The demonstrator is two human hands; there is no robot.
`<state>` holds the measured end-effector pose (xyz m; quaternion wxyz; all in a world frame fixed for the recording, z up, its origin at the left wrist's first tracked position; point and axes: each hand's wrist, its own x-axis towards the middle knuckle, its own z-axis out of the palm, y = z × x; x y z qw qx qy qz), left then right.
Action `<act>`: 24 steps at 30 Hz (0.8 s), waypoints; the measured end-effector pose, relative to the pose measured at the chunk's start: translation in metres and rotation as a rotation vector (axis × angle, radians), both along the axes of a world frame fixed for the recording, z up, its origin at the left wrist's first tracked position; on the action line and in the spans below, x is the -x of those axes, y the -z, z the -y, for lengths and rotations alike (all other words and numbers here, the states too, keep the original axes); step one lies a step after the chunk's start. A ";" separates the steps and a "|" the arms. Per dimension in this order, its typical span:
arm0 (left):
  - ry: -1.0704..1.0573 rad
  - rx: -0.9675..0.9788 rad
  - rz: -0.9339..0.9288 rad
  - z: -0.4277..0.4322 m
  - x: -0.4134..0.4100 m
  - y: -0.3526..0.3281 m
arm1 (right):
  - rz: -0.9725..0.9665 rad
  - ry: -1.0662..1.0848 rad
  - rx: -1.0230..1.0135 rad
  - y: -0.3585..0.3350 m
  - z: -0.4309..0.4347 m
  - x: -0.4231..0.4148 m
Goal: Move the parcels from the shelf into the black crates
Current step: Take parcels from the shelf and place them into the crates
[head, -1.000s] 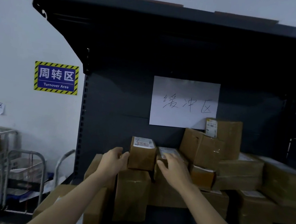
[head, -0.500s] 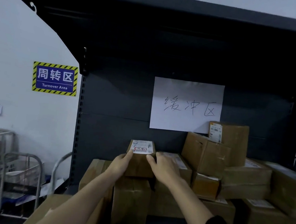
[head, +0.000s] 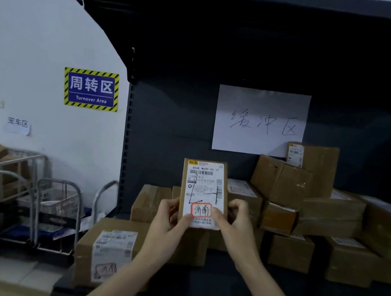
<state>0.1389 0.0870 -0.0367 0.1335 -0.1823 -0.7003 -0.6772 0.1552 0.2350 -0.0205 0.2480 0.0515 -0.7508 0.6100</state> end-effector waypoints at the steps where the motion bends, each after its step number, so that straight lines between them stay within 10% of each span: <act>1: 0.003 0.021 -0.006 0.000 -0.006 0.008 | 0.004 -0.007 -0.001 0.007 -0.001 -0.007; 24: -0.351 0.495 -0.094 0.051 -0.046 0.074 | 0.241 -0.075 -0.197 0.108 0.014 -0.028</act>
